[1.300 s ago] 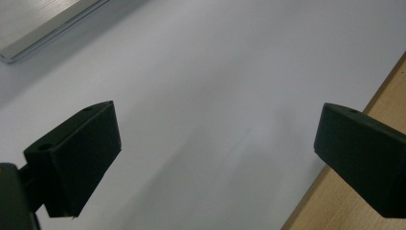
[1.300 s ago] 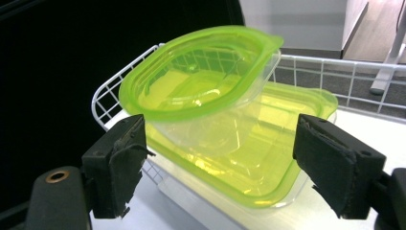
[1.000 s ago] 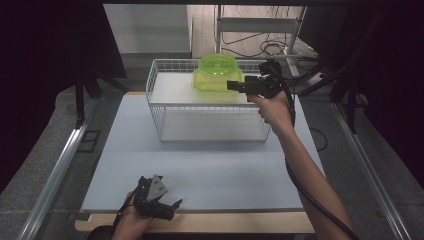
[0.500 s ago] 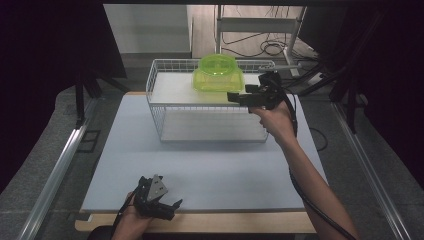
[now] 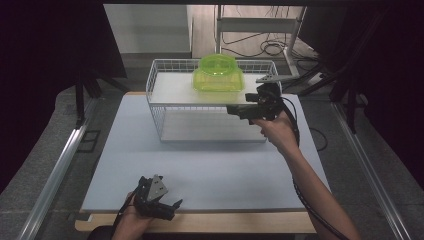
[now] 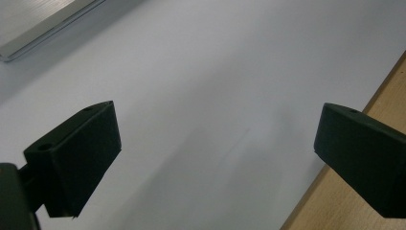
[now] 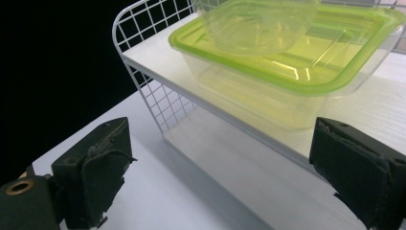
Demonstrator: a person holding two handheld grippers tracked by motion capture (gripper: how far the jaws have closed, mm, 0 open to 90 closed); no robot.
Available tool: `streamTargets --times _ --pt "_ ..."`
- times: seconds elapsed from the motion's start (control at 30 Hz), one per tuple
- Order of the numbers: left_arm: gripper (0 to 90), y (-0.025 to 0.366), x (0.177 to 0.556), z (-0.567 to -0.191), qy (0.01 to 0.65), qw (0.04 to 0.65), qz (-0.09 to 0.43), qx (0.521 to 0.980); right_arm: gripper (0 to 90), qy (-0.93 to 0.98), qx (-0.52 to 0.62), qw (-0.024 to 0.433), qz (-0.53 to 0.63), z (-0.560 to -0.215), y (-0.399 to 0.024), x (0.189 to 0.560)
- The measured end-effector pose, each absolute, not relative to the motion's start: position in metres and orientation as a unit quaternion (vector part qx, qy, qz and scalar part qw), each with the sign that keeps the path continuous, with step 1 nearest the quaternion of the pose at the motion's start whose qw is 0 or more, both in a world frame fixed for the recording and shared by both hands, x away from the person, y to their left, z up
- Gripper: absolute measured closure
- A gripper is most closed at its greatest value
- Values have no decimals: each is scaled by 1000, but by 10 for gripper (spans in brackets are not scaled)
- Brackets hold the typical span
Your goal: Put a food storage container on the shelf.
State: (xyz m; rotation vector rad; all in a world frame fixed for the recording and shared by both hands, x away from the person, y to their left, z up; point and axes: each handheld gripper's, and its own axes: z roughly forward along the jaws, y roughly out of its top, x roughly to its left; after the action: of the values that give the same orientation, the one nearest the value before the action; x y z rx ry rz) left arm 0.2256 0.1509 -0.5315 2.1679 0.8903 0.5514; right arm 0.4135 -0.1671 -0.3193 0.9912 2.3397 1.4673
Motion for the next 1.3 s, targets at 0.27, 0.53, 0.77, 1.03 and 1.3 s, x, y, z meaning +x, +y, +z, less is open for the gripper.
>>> streamTargets --times 0.27,0.53,0.77,1.03,1.3 --pt "21 151 226 -531 346 363 212 839 53 801 325 117 489 -328 -168 403" --pt "21 151 226 -531 345 362 212 840 48 801 322 120 490 -337 -170 394" --pt "21 151 226 -531 344 360 212 841 48 808 316 129 481 -348 -173 387" --pt "21 151 226 -531 343 359 211 842 44 812 311 137 475 -363 -175 379" --pt "21 150 225 -532 342 358 213 842 35 818 309 137 464 -380 -177 373"
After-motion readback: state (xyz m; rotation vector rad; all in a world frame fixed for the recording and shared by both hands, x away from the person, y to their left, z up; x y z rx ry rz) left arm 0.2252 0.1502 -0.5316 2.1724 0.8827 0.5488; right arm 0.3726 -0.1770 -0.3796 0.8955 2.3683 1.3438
